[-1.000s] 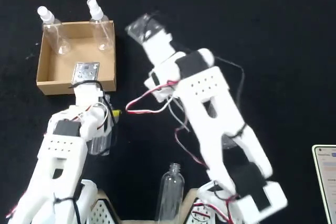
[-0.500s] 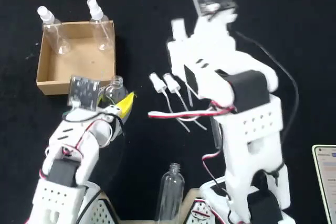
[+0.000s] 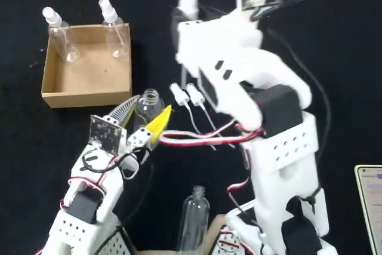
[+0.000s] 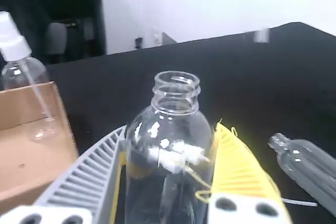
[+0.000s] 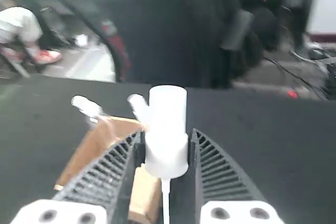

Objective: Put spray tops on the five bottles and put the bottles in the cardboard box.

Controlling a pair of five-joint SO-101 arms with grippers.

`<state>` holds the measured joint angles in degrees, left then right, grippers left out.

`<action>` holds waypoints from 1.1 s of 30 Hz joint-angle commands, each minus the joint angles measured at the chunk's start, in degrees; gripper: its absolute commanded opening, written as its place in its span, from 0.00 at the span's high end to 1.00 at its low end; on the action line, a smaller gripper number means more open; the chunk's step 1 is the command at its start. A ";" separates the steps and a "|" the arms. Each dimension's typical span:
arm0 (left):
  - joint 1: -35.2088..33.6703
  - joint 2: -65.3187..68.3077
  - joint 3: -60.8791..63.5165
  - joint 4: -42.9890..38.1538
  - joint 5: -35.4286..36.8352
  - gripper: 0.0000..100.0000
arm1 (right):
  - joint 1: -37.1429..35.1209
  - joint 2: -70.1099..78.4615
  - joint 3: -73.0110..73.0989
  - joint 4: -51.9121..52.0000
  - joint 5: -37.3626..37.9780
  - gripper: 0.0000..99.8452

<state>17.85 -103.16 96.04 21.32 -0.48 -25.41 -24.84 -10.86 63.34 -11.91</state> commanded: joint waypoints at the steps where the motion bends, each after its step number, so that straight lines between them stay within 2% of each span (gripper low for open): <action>1: 2.51 -0.26 1.27 -0.79 0.09 0.82 | -2.46 -1.45 0.31 -7.03 -0.09 0.91; 9: 1.89 -0.26 1.36 -0.79 0.09 0.82 | -4.13 -1.45 6.73 -16.26 -0.44 0.91; 19: 1.80 -0.26 1.36 -0.79 0.00 0.82 | -5.80 -2.33 11.21 -16.18 0.00 0.91; 28: 1.80 -0.09 1.36 -0.79 0.00 0.82 | -6.07 -14.37 19.65 -16.62 0.00 0.91; 33: 1.80 0.00 1.36 -0.79 0.00 0.82 | -7.03 -16.22 22.64 -16.62 0.00 0.91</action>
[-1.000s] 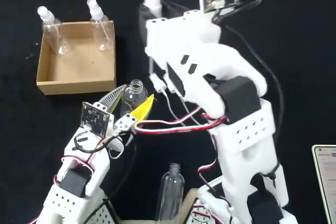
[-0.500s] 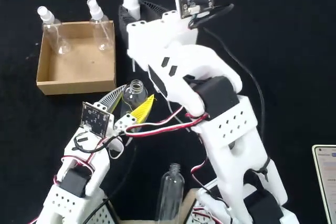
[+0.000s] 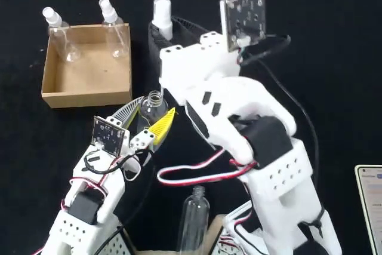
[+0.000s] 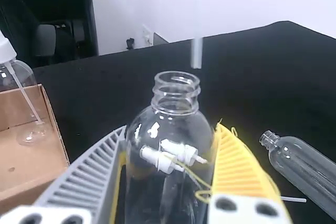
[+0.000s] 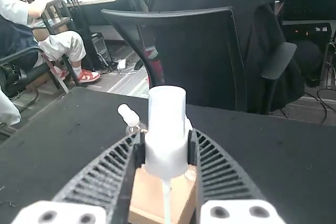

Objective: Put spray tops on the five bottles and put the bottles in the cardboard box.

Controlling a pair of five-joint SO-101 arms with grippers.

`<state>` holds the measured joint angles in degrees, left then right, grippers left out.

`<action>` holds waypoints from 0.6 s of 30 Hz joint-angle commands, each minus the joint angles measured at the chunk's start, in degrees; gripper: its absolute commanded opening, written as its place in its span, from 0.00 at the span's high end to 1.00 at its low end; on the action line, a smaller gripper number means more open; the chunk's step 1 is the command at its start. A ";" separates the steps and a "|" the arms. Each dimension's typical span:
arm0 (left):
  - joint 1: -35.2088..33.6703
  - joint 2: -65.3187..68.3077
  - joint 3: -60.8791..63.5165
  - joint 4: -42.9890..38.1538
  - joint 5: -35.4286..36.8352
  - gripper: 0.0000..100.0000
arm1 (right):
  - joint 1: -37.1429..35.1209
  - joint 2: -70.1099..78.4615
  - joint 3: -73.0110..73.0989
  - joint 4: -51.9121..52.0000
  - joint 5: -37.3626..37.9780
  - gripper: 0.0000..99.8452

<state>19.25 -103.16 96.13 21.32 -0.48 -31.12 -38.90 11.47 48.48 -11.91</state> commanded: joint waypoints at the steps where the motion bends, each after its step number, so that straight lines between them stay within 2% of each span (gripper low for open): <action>1: 0.40 0.00 1.27 -0.79 0.00 0.82 | -1.76 -2.07 0.84 -1.76 0.00 0.91; 18: 0.48 -0.09 1.27 -0.79 0.00 0.82 | -3.60 -2.33 5.58 -10.29 0.09 0.91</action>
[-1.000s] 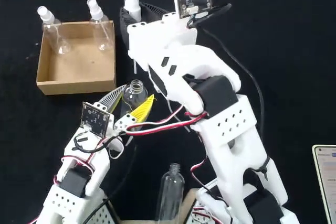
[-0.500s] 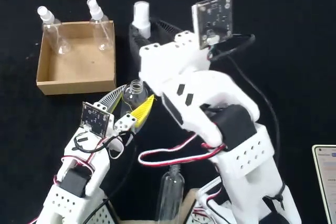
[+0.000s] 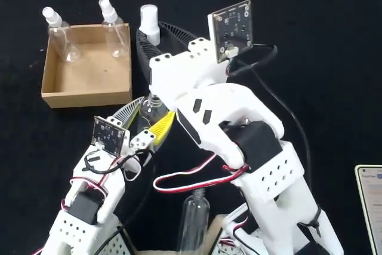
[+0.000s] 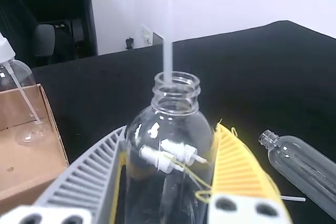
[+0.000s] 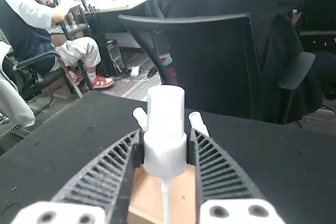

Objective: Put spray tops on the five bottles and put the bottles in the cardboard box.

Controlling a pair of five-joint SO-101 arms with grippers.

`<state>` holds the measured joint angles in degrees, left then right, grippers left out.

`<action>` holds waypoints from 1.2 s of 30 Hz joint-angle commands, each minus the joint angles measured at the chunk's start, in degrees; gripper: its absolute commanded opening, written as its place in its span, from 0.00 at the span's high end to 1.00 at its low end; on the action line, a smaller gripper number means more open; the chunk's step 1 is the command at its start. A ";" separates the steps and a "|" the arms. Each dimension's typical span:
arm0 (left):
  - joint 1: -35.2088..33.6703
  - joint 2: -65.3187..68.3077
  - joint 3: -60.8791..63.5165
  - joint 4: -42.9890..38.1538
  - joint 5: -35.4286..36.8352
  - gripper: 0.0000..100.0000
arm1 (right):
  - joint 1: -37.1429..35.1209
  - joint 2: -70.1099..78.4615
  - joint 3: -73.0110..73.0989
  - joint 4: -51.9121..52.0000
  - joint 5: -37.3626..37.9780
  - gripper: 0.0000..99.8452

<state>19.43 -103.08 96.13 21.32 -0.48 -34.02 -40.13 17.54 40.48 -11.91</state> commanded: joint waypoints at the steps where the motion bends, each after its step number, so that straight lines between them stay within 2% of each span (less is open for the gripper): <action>1: 0.31 -0.18 1.27 -0.79 0.00 0.82 | -0.79 -1.10 -0.40 -2.29 0.09 0.91; 9: 0.31 -0.18 1.27 -0.79 0.00 0.82 | -0.53 -3.12 5.76 -0.70 0.26 0.91; 15: 0.31 -0.18 1.27 -0.79 0.00 0.82 | -0.70 -10.24 12.18 4.75 5.63 0.91; 25: 0.31 -0.18 1.27 -0.79 0.00 0.82 | -0.62 -19.82 26.51 4.57 5.71 0.91; 36: 0.31 -0.18 1.27 -0.79 0.00 0.82 | -0.88 -21.32 31.96 4.48 5.71 0.91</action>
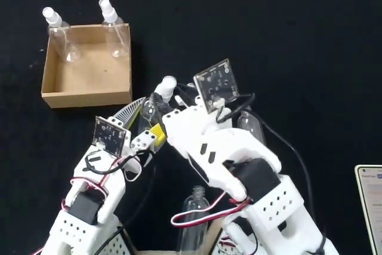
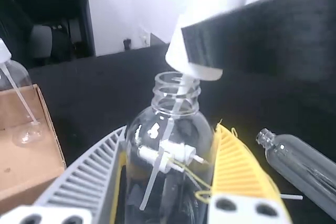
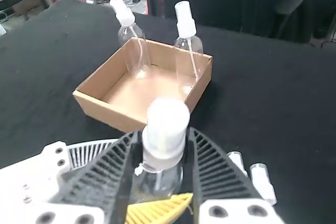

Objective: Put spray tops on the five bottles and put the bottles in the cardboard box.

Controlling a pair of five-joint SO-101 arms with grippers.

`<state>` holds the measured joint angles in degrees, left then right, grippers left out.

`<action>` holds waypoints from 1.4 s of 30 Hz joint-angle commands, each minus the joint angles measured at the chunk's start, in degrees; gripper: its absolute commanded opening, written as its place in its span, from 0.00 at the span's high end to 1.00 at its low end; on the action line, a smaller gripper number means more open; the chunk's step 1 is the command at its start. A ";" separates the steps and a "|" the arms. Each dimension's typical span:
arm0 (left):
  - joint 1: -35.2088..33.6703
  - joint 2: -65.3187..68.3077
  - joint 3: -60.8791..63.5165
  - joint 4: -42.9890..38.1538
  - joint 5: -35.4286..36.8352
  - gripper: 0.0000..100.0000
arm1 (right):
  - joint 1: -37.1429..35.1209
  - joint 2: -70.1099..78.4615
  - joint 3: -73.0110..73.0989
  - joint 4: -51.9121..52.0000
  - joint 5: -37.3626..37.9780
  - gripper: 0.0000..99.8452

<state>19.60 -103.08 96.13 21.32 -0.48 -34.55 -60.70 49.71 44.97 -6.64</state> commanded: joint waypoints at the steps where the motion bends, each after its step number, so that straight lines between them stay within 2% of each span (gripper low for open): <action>1: 0.13 -0.18 1.27 -0.79 0.00 0.82 | -0.35 -0.66 -0.40 -0.09 0.44 0.91; 6: 0.13 -0.09 1.27 -0.79 0.00 0.82 | -0.44 -0.57 -0.57 -2.64 0.44 0.91; 14: 0.13 0.00 1.27 -0.79 0.00 0.82 | -7.30 -0.31 -3.12 0.70 2.55 0.91; 18: 0.13 0.00 1.27 -0.79 0.00 0.82 | -7.21 3.47 -4.62 0.79 6.42 0.91; 23: 0.04 0.18 1.27 -0.79 0.00 0.82 | -7.21 8.92 -7.69 1.67 7.21 0.90; 27: 0.04 0.18 1.27 -0.79 0.00 0.82 | -7.21 9.27 -12.18 6.42 7.21 0.90; 33: 0.13 0.18 1.27 -0.79 0.00 0.82 | -7.47 9.27 -16.40 13.80 7.21 0.78; 35: 0.13 0.18 1.27 -0.79 0.00 0.82 | -7.56 9.10 -16.75 14.33 7.21 0.76; 42: 0.13 0.18 1.27 -0.79 0.00 0.82 | -7.21 6.02 -21.41 14.24 7.30 0.82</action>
<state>19.25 -102.99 96.13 21.32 -0.48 -41.58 -51.91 32.66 59.12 -0.04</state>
